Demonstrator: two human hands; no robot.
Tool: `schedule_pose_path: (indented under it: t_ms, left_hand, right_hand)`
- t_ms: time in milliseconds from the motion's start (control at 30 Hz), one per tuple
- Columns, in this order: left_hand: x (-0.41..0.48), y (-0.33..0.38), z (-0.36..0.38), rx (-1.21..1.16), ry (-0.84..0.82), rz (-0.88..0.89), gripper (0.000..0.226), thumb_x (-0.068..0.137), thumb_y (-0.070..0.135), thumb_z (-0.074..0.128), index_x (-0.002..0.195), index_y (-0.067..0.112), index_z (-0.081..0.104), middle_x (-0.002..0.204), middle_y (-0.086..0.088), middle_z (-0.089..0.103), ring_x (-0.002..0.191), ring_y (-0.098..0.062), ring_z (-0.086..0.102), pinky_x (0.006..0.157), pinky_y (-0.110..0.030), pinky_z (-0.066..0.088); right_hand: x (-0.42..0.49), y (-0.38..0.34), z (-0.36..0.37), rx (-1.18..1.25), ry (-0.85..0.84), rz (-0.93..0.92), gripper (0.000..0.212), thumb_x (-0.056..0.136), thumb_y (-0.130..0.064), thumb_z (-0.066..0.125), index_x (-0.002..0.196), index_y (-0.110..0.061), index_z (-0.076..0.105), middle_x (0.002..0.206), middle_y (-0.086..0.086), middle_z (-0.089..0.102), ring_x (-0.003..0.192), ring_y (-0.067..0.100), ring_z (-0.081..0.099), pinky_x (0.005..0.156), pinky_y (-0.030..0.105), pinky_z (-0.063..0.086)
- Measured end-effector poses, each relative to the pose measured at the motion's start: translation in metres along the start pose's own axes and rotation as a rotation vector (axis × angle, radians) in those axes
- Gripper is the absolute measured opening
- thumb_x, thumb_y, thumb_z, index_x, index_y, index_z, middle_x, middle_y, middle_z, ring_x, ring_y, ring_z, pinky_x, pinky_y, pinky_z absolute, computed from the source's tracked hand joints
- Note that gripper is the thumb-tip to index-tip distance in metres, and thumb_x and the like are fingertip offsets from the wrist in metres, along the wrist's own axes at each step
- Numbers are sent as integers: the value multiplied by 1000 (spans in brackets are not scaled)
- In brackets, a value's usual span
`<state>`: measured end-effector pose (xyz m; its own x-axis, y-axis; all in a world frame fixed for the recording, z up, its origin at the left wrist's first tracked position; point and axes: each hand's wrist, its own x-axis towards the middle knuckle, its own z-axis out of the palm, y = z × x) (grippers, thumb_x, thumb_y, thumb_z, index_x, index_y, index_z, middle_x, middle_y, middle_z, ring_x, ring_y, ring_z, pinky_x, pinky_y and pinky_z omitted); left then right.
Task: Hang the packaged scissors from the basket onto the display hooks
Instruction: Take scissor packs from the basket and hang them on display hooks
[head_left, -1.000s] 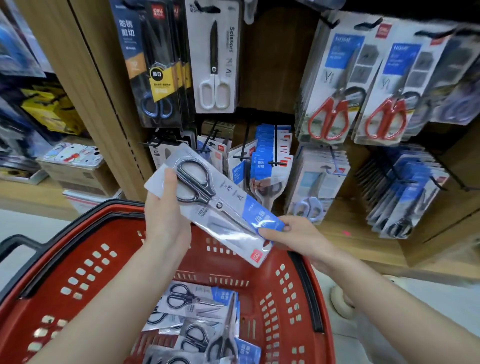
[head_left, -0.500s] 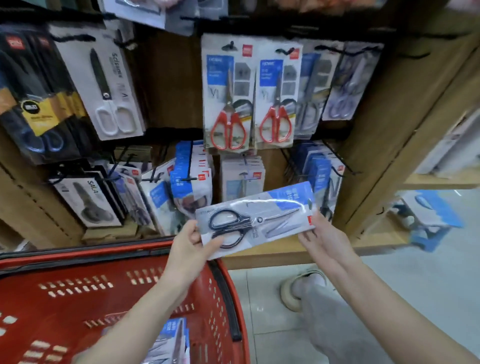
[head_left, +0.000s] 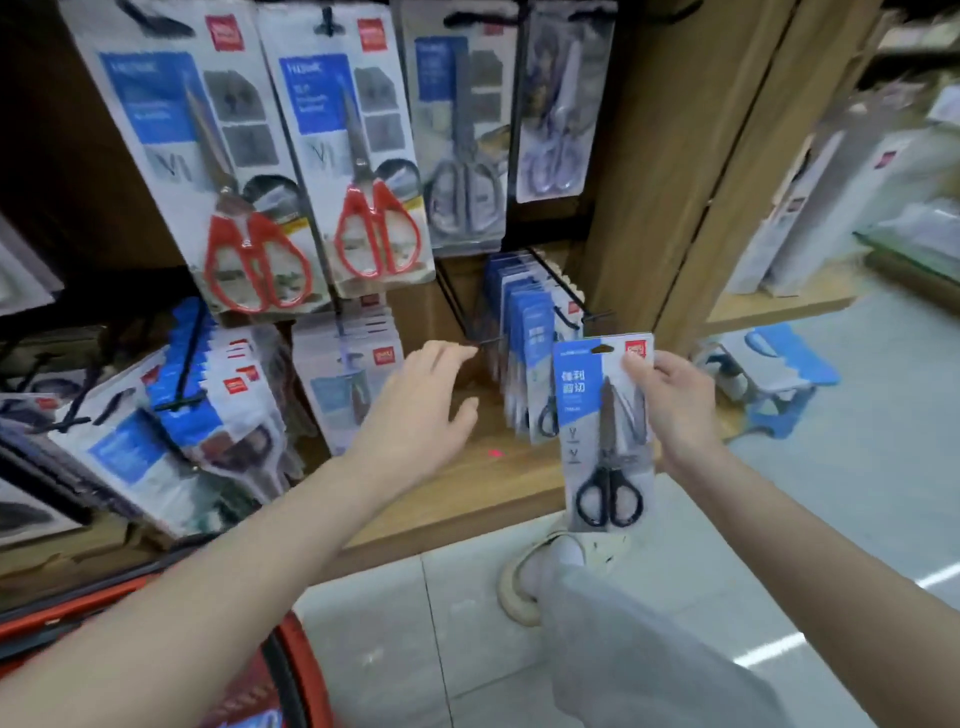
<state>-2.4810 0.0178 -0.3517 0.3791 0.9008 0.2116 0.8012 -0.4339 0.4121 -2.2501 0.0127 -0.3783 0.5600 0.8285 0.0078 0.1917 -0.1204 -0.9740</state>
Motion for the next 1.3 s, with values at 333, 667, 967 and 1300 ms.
schedule_pose_path:
  t_ms: [333, 667, 967, 1300]
  left_hand:
    - [42, -8, 28, 268, -113, 132, 66, 96, 22, 47, 151, 15, 12, 156, -2, 20, 140, -17, 25, 113, -30, 21]
    - [38, -17, 34, 260, -41, 190, 63, 95, 22, 48, 151, 13, 18, 155, -3, 25, 142, -17, 21, 115, -29, 17]
    - [31, -28, 39, 397, 24, 257, 60, 80, 8, 68, 135, -1, 46, 137, -19, 50, 125, -33, 50, 102, -41, 40]
    - [23, -30, 25, 466, 24, 296, 49, 75, 9, 71, 122, 2, 59, 127, -18, 58, 116, -33, 56, 95, -42, 46]
  right_hand:
    - [73, 30, 45, -163, -49, -53, 35, 98, -18, 47, 63, -17, 43, 62, -2, 44, 59, 10, 36, 55, 25, 30]
    - [92, 45, 45, -197, -131, -156, 21, 99, -19, 45, 97, -6, 62, 85, 2, 59, 74, 10, 49, 64, 22, 38]
    - [127, 40, 83, -112, -2, -28, 16, 92, -8, 59, 106, 0, 62, 109, 16, 65, 93, 16, 55, 77, 16, 40]
    - [111, 48, 80, -372, 79, -177, 27, 95, -19, 53, 111, 2, 57, 116, 13, 60, 103, 28, 57, 86, 31, 46]
